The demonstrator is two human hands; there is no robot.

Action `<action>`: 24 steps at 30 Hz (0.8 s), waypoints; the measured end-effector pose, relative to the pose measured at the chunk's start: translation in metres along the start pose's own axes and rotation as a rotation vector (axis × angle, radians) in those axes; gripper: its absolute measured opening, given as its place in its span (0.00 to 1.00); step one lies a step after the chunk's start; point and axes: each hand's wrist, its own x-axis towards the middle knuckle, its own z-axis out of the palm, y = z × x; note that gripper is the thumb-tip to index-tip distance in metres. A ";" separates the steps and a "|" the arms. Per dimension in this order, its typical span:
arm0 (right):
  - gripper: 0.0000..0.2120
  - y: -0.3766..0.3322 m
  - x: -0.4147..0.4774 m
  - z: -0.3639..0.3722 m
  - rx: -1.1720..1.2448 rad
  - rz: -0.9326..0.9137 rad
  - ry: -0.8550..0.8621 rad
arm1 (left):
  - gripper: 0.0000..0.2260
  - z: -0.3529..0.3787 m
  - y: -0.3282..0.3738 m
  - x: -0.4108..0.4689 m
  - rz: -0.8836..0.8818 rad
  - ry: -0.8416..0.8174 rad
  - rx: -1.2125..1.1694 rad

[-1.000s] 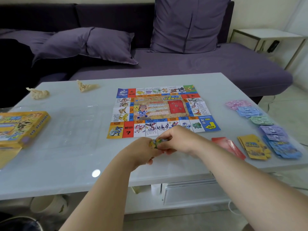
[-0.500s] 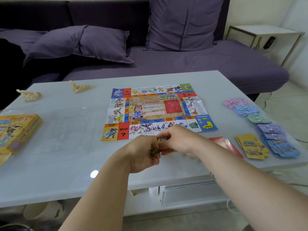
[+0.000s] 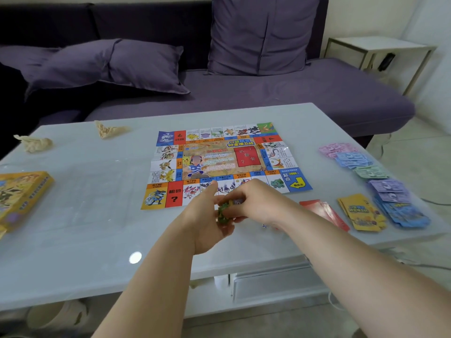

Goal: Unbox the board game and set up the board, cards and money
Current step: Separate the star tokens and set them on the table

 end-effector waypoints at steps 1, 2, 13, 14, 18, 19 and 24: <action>0.11 0.000 -0.001 -0.003 0.003 -0.004 0.010 | 0.24 -0.001 0.001 -0.001 0.005 -0.004 -0.024; 0.11 0.000 -0.002 -0.007 0.017 -0.008 0.019 | 0.23 -0.002 0.001 -0.002 0.010 -0.002 -0.033; 0.14 -0.017 -0.011 -0.021 -0.166 -0.050 -0.149 | 0.19 0.022 -0.014 -0.011 -0.014 -0.041 -0.601; 0.15 -0.019 -0.011 -0.022 -0.204 -0.054 -0.149 | 0.19 0.024 -0.015 -0.011 -0.023 -0.048 -0.646; 0.17 -0.024 -0.013 -0.025 -0.287 -0.094 -0.114 | 0.19 0.026 -0.015 -0.011 -0.043 -0.083 -0.760; 0.17 -0.025 -0.013 -0.025 -0.302 -0.108 -0.097 | 0.19 0.026 -0.014 -0.011 -0.039 -0.089 -0.770; 0.13 -0.023 -0.009 -0.019 -0.274 -0.196 0.017 | 0.18 0.026 -0.011 -0.014 -0.028 -0.125 -0.821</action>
